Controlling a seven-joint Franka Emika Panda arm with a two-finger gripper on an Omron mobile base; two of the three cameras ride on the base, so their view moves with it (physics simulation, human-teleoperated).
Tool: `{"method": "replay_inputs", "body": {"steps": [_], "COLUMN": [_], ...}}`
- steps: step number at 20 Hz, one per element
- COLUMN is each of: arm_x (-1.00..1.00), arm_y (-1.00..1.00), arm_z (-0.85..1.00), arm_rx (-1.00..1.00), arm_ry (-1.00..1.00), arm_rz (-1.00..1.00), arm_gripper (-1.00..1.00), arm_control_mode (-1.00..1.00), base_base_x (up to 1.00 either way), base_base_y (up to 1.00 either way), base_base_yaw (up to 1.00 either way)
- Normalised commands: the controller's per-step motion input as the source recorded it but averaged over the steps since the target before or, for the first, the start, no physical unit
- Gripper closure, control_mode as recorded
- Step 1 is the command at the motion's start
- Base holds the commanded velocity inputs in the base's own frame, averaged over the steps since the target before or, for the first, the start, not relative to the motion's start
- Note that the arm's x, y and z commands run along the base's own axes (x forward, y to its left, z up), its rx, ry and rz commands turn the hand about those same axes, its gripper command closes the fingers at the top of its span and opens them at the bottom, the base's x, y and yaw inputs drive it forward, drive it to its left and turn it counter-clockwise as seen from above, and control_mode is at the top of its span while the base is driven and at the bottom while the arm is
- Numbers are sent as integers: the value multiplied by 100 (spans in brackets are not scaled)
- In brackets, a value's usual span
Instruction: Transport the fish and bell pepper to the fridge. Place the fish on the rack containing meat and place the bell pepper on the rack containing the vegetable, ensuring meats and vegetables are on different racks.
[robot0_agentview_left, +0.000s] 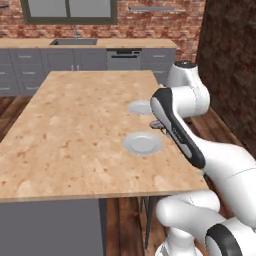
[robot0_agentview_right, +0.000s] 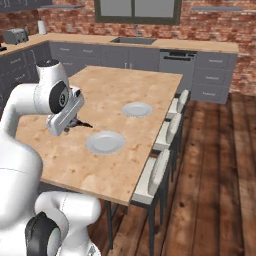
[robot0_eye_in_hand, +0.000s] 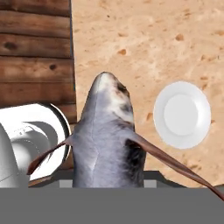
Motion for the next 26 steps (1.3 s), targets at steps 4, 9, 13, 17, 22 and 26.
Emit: {"method": "replay_inputs", "body": {"steps": [4,9,13,17,22,26], "arm_x": [0,0,0,0,0,0], "arm_y": [0,0,0,0,0,0], "arm_z": [0,0,0,0,0,0], "arm_rx": [0,0,0,0,0,0], "arm_ry": [0,0,0,0,0,0], "arm_rz": [0,0,0,0,0,0], "arm_gripper": [100,100,100,100,100,100], "arm_control_mode": [100,100,100,100,100,100], "base_base_x": [-5,-30,-99,-84,-4,0], "base_base_y": [0,1,9,1,-1,0], "base_base_yaw": [34,69,46,53,90,100]}}
